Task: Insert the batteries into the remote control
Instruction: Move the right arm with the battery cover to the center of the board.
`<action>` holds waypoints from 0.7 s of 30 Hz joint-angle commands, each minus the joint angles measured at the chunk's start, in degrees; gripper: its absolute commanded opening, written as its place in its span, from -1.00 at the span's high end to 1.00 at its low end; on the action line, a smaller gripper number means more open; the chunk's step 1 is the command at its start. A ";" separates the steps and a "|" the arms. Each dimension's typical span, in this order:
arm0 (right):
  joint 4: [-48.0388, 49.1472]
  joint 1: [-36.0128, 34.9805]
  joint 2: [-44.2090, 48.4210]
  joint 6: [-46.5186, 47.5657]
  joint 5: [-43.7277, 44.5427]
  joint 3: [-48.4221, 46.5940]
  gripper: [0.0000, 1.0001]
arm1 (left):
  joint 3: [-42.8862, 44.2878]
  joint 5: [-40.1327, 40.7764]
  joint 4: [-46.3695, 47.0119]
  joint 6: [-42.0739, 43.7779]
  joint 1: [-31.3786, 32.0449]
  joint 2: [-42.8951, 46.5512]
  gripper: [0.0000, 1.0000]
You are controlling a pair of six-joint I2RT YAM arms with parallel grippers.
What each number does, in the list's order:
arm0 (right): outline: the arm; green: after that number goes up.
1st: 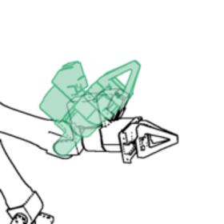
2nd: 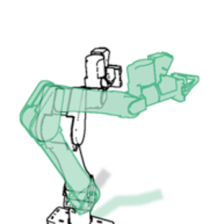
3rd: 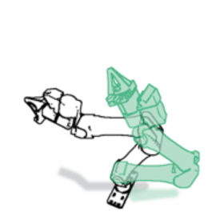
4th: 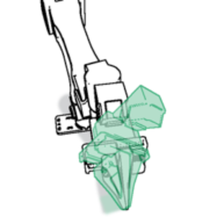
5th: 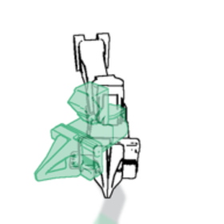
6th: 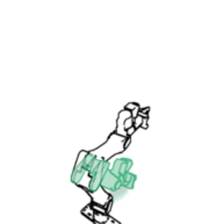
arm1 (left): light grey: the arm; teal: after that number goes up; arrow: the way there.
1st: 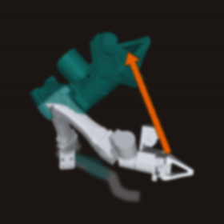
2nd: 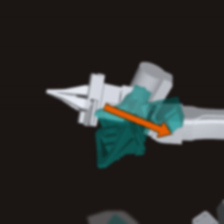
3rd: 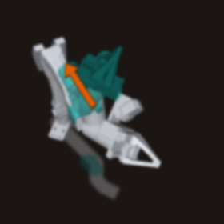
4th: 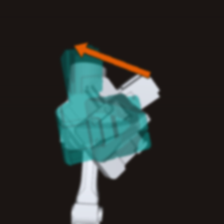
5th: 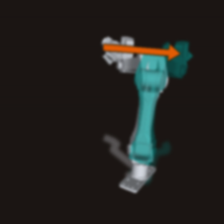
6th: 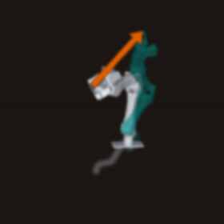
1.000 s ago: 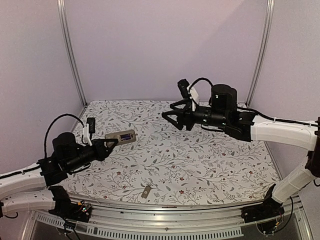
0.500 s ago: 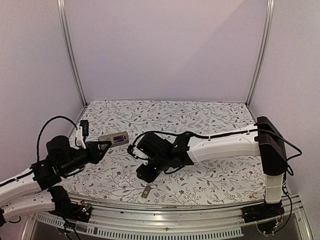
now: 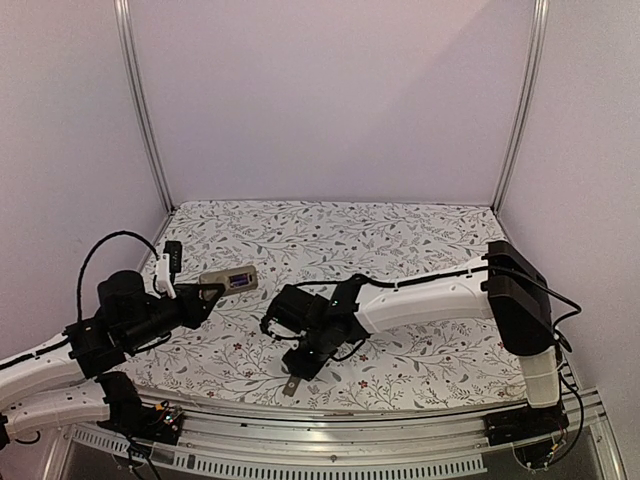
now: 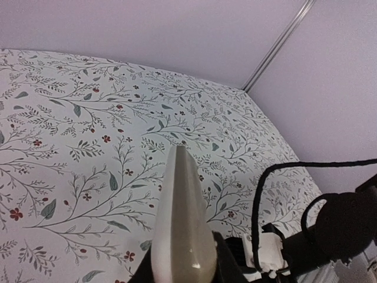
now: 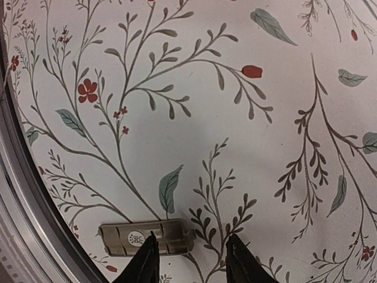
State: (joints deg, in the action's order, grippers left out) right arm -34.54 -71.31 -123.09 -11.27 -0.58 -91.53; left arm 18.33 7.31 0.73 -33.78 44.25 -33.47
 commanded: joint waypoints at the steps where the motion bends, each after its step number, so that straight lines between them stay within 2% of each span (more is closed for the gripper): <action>1: -2.39 -1.01 -1.22 0.15 -0.50 -0.55 0.25 | 0.61 1.62 2.07 1.06 0.58 -0.58 1.00; 6: -0.97 -1.16 -1.56 1.16 0.06 -0.26 0.30 | 0.99 1.58 2.08 0.94 0.58 -1.53 1.00; 10: -1.17 -1.16 -2.45 2.52 0.27 -1.36 0.49 | 1.14 1.44 1.66 0.92 0.58 -1.94 1.00; 17: -1.94 -1.12 -2.79 3.58 2.03 -2.17 0.51 | 1.01 2.13 1.53 0.82 0.57 -1.17 1.00; 21: -2.89 -1.11 -3.86 4.34 2.81 -3.83 0.63 | 1.01 2.09 0.95 0.82 0.54 -0.83 1.00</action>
State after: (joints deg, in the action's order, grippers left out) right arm -36.27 -72.12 -124.86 -8.10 0.34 -92.79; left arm 18.33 8.51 1.10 -33.63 44.25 -35.14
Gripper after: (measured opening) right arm 0.220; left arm 0.184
